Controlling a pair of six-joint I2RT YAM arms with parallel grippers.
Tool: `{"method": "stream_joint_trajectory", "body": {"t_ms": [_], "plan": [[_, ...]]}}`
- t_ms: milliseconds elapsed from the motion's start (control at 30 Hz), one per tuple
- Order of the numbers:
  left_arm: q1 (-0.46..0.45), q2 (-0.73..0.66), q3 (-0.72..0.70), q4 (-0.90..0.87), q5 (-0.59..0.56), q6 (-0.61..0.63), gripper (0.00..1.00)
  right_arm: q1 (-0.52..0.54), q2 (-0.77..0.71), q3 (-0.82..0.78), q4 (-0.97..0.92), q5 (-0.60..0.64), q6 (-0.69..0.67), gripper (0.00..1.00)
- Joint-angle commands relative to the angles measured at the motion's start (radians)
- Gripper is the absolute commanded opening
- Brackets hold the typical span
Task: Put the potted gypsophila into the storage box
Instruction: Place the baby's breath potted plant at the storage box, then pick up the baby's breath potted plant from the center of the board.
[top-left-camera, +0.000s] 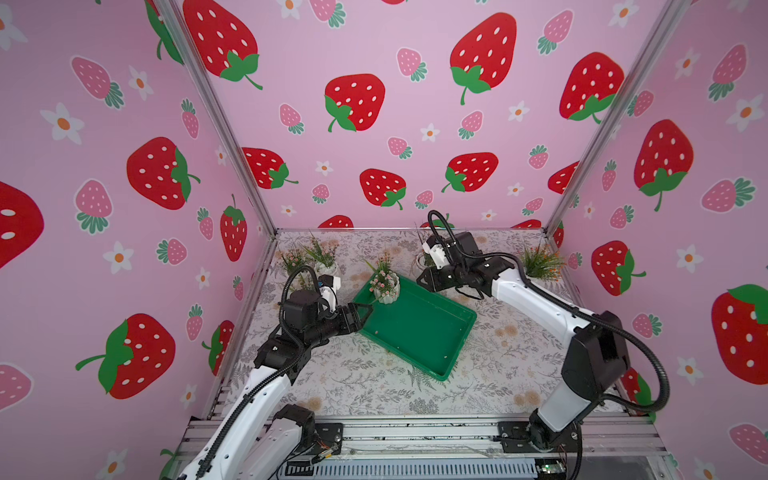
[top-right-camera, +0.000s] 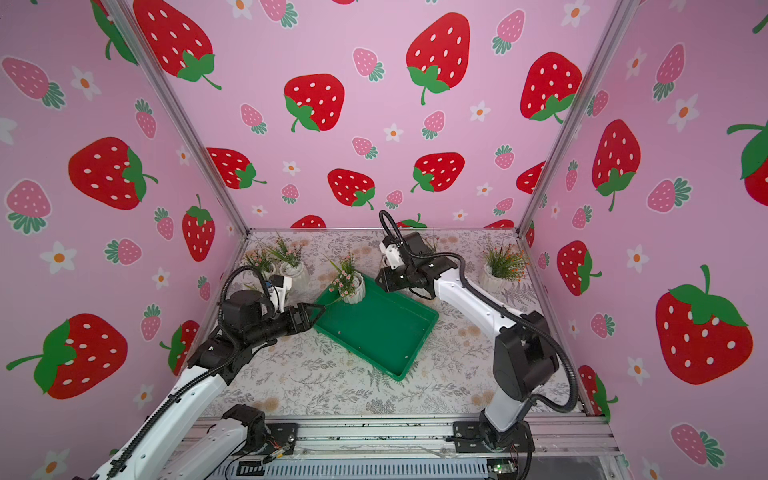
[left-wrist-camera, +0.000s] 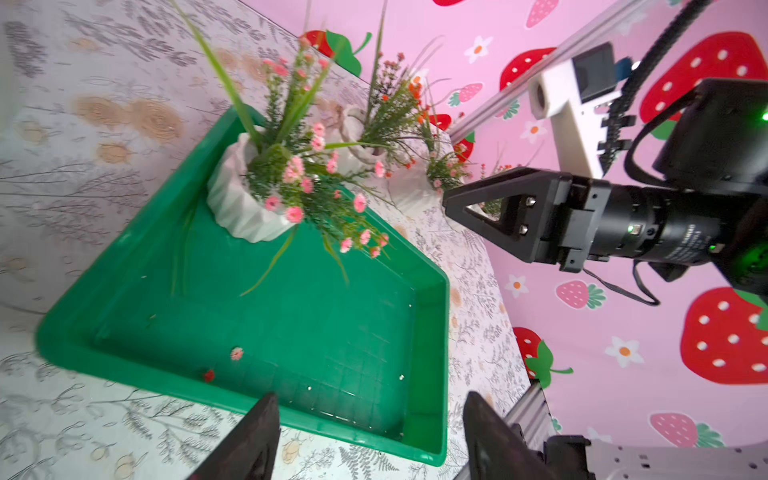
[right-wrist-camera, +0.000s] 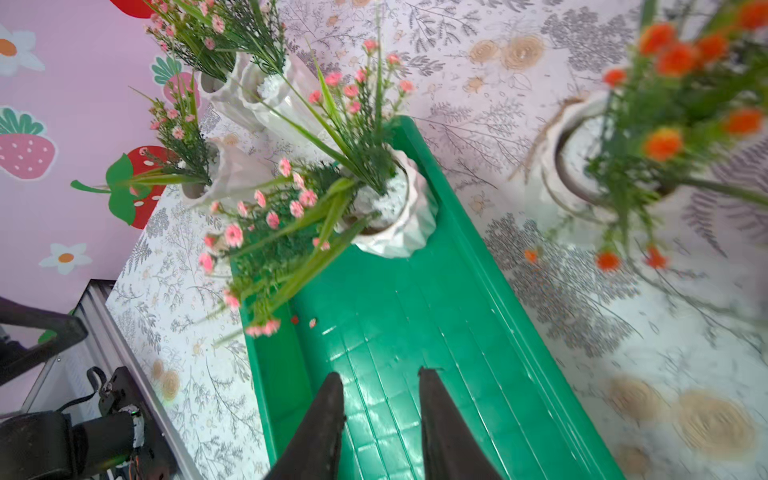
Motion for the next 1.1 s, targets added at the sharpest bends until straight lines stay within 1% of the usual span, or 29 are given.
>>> {"method": "stream_joint_trajectory", "body": {"t_ms": [0,67,233,367,500,567,600,700,800,967,1067], "plan": [[-0.063,0.026,-0.001,0.106,0.020,0.010,0.71,-0.042,-0.127,-0.102,0.023,-0.015,-0.009,0.33],[-0.109,0.057,0.019,0.120,0.001,0.031,0.71,-0.078,-0.210,-0.169,0.012,-0.009,-0.005,0.35],[-0.222,0.171,0.094,0.132,-0.049,0.096,0.70,-0.218,-0.424,-0.341,-0.028,0.010,0.012,0.44],[-0.262,0.255,0.120,0.223,-0.054,0.091,0.69,-0.366,-0.534,-0.425,-0.069,0.003,0.013,0.45],[-0.285,0.358,0.171,0.294,-0.042,0.077,0.69,-0.521,-0.564,-0.451,-0.092,-0.012,-0.002,0.42],[-0.296,0.411,0.202,0.316,-0.037,0.078,0.68,-0.594,-0.547,-0.457,-0.074,-0.032,0.001,0.40],[-0.301,0.437,0.218,0.334,-0.033,0.080,0.66,-0.632,-0.528,-0.456,-0.055,-0.060,0.005,0.38],[-0.310,0.501,0.264,0.365,-0.021,0.070,0.65,-0.686,-0.451,-0.430,-0.019,-0.086,0.005,0.38],[-0.315,0.540,0.305,0.365,-0.033,0.073,0.65,-0.700,-0.353,-0.386,0.008,-0.108,0.010,0.38],[-0.323,0.588,0.376,0.282,-0.099,0.136,0.65,-0.699,-0.183,-0.289,0.028,-0.127,-0.001,0.37],[-0.331,0.602,0.399,0.248,-0.119,0.168,0.66,-0.693,-0.095,-0.227,0.029,-0.135,-0.010,0.35]]}}
